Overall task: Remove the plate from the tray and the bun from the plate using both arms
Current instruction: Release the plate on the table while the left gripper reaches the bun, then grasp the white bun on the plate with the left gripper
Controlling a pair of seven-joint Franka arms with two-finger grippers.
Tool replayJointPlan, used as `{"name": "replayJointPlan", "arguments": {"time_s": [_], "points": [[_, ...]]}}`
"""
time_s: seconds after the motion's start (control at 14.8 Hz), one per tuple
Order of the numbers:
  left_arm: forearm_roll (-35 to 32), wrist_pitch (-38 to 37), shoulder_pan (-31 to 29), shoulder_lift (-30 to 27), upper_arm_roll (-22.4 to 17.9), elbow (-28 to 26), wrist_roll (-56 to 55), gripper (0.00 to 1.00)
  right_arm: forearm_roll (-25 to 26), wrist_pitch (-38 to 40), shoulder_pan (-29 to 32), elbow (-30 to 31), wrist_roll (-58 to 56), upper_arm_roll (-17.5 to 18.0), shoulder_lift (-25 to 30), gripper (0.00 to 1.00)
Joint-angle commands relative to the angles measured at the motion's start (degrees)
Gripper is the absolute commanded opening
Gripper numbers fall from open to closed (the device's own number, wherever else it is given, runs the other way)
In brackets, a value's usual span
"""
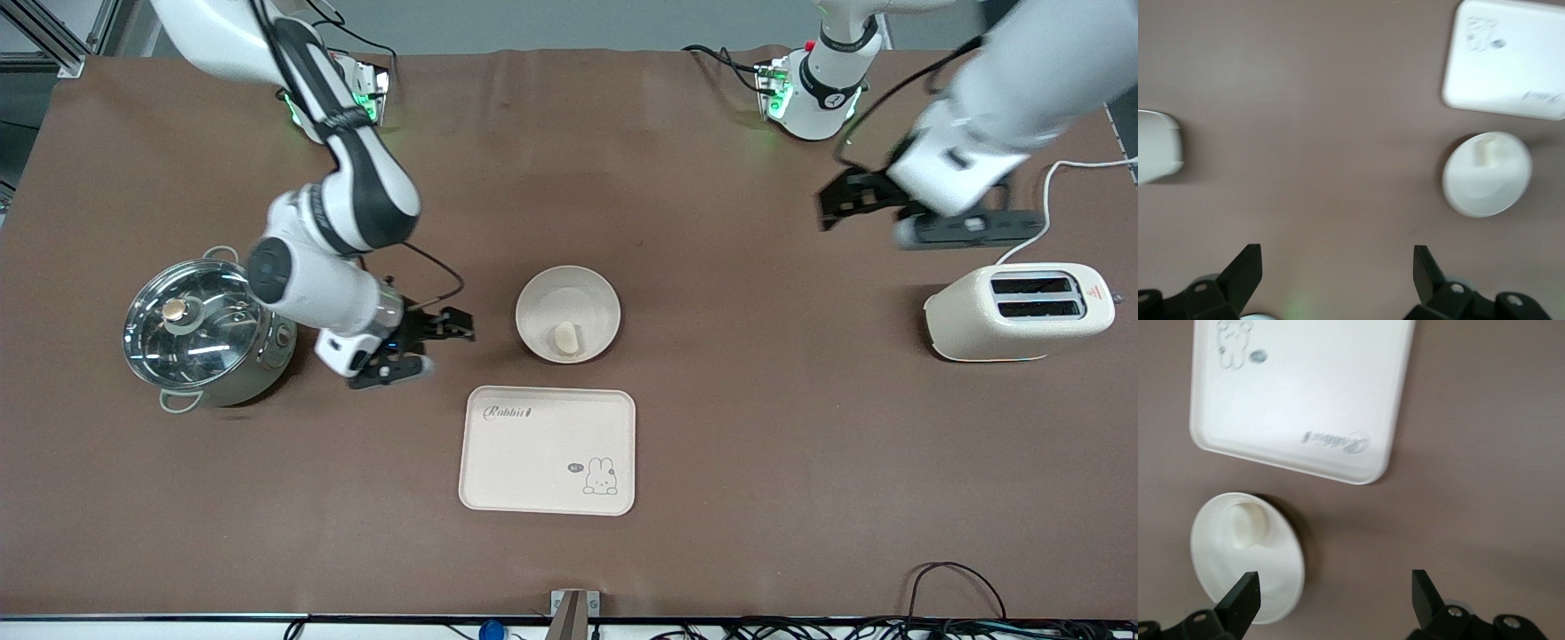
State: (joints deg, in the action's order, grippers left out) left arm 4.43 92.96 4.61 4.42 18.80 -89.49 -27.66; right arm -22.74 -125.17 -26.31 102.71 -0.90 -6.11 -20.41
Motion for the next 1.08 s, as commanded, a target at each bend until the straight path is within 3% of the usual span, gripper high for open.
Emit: {"name": "replayJointPlan", "arguments": {"time_s": [0.0, 0.13, 0.4, 0.61, 0.81, 1.01], "points": [[-0.12, 8.51, 4.43, 9.17, 3.34, 1.42, -10.37, 1.00, 9.68, 3.60, 0.12, 2.14, -0.42, -3.80, 5.63, 1.00], [-0.65, 17.20, 10.30, 15.59, 3.00, 1.43, -14.33, 1.00, 13.67, 8.86, 0.12, 2.06, -0.42, -7.32, 9.49, 1.00], [-18.02, 32.95, 18.58, 29.82, 3.08, 1.60, -35.48, 1.00, 13.86, 16.87, 0.20, 1.80, -0.77, -14.00, 16.61, 1.00], [-25.34, 41.04, 21.58, 37.93, 2.99, 2.13, -43.86, 1.00, 15.08, 25.30, 0.56, -4.07, -1.12, -18.40, 17.86, 1.00], [-25.70, 46.59, 23.60, 41.28, 2.64, 2.13, -49.14, 1.00, 17.54, 31.37, 0.56, -10.23, -1.21, -18.76, 18.21, 1.00], [-25.88, 51.51, 25.71, 43.83, 1.07, 2.04, -51.25, 0.97, 19.57, 33.85, 3.53, -11.92, -1.39, -16.84, 20.83, 1.00]]}}
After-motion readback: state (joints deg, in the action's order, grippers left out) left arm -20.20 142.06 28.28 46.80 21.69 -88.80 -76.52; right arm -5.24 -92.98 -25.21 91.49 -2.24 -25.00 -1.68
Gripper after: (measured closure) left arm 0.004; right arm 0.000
